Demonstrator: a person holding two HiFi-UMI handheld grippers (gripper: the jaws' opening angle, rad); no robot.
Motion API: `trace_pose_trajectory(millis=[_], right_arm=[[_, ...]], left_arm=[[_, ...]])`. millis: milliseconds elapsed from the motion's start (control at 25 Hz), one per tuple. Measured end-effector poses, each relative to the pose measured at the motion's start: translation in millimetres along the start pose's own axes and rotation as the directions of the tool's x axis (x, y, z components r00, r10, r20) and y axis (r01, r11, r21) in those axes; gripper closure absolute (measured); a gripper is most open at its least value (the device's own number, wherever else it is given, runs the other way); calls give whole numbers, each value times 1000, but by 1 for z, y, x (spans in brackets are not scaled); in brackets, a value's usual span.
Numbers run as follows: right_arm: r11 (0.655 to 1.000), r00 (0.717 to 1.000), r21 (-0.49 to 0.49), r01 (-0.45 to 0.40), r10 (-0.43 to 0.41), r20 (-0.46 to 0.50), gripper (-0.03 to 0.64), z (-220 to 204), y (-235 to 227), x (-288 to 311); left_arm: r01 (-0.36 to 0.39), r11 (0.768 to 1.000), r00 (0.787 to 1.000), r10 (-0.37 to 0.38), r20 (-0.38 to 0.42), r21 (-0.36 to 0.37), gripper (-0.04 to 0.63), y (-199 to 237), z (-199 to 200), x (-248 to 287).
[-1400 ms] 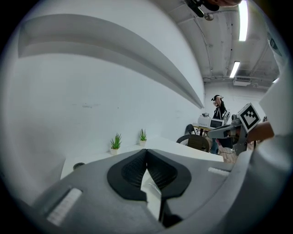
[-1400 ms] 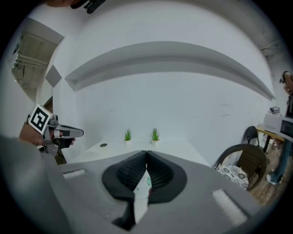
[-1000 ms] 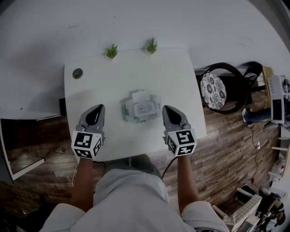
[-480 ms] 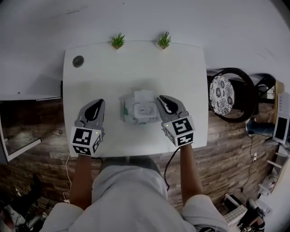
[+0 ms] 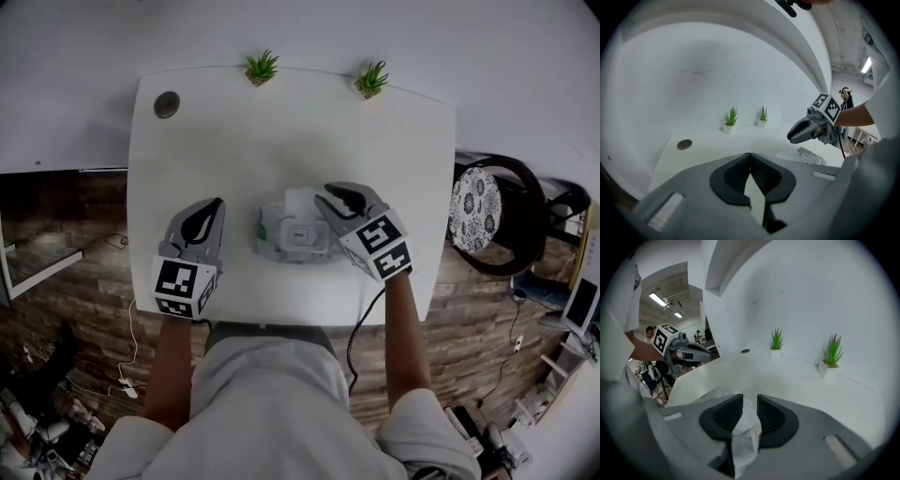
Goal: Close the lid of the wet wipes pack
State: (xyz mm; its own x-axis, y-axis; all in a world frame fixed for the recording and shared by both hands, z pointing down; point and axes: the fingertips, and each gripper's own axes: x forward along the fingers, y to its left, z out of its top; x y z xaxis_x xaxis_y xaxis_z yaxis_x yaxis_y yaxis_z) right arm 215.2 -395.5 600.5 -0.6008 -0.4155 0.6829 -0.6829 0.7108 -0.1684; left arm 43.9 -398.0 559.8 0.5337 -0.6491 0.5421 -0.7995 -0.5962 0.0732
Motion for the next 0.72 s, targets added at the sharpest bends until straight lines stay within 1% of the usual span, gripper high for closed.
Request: trace_pose_trajectory(millis=[120,320,520,600,720], right_arm=[[996,995,-19,-88,87,-53,515,-5,1,12],[985,980,-22,-170,166,-105,515,-8,-3,27],[953,939,-5,-302,296,-172,515,-18,5,34],[948,933,1,-320,315,-176,515,-19,6,36],[952,936,-8,-307,301,-183,515,-22,1,37]], left_arm=[[5,1000,1000,-5,-16,6,589,-3,-3,8],[10,1000,999,-10,-33,1,589,-5,-8,19],[10,1000,999,-10,-47,-2,589,-6,-12,27],[12,1000,999,-12,-52,0,589,-7,-13,28],[13,1000,998,-13,-55,3,589,-9,-13,29]])
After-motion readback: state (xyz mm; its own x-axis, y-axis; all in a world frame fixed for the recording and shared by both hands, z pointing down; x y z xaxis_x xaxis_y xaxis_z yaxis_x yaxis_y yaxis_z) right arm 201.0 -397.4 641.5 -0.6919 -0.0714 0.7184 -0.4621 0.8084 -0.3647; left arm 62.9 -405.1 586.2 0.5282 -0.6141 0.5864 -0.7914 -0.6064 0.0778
